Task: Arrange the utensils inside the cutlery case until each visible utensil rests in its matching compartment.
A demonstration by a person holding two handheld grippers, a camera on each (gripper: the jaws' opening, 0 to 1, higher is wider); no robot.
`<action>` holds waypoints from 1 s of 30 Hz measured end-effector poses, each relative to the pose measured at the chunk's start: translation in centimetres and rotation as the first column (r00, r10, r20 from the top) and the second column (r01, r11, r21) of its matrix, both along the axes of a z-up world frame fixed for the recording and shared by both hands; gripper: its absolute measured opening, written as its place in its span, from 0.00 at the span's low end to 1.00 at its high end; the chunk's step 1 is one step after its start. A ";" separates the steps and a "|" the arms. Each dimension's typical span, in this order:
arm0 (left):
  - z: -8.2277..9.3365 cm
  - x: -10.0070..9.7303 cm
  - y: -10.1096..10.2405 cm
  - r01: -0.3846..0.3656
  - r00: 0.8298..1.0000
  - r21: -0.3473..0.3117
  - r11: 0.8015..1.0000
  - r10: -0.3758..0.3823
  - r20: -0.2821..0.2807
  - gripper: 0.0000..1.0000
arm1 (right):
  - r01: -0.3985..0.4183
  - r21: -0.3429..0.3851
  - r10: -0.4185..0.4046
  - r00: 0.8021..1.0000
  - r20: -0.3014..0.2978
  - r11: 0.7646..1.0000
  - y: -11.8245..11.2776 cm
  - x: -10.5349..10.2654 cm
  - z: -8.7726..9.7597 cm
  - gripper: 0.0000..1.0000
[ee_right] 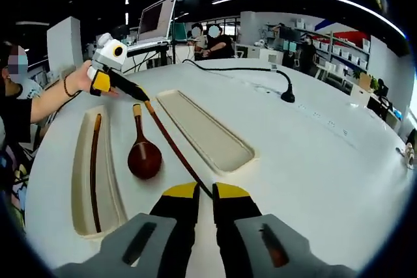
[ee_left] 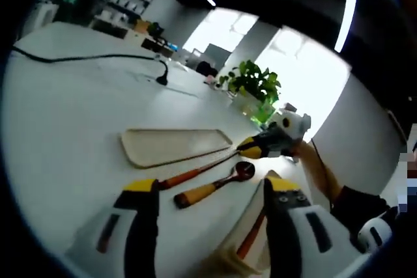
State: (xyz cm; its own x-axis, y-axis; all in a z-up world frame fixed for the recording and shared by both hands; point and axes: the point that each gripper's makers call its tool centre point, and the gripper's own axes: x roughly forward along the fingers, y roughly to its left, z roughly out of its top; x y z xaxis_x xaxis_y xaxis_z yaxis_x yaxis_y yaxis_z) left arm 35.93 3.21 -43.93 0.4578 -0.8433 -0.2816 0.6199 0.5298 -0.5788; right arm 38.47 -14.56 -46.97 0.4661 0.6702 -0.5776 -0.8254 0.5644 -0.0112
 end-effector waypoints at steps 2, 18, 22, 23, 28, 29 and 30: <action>0.0 0.0 0.1 0.001 1.000 -0.003 1.000 -0.001 0.000 0.68 | -0.001 -0.012 0.001 1.000 -0.001 1.000 0.1 -0.1 0.0 0.08; 0.0 0.5 0.3 -0.019 1.000 0.002 1.000 0.019 0.018 0.66 | -0.059 -0.200 0.054 0.998 -0.031 0.978 0.3 0.1 0.1 0.14; 0.0 0.4 0.2 -0.022 0.999 0.013 1.000 0.022 0.028 0.66 | -0.099 -0.352 0.092 0.995 -0.036 0.931 0.0 0.0 0.3 0.18; 0.0 0.4 0.2 -0.022 0.999 0.016 1.000 0.022 0.031 0.66 | -0.135 -0.398 0.134 0.991 -0.031 0.907 0.0 -0.1 0.4 0.23; 0.0 0.5 0.3 -0.021 0.999 0.017 1.000 0.020 0.032 0.66 | -0.157 -0.417 0.170 0.985 -0.005 0.895 1.7 -0.4 2.5 0.23; 0.0 0.5 0.3 -0.021 0.999 0.018 1.000 0.021 0.034 0.66 | -0.162 -0.421 0.182 0.983 0.007 0.893 2.1 -0.2 3.0 0.23; 0.0 0.5 0.3 -0.022 0.999 0.019 1.000 0.022 0.036 0.65 | -0.172 -0.424 0.193 0.981 0.007 0.889 2.6 -0.2 3.4 0.22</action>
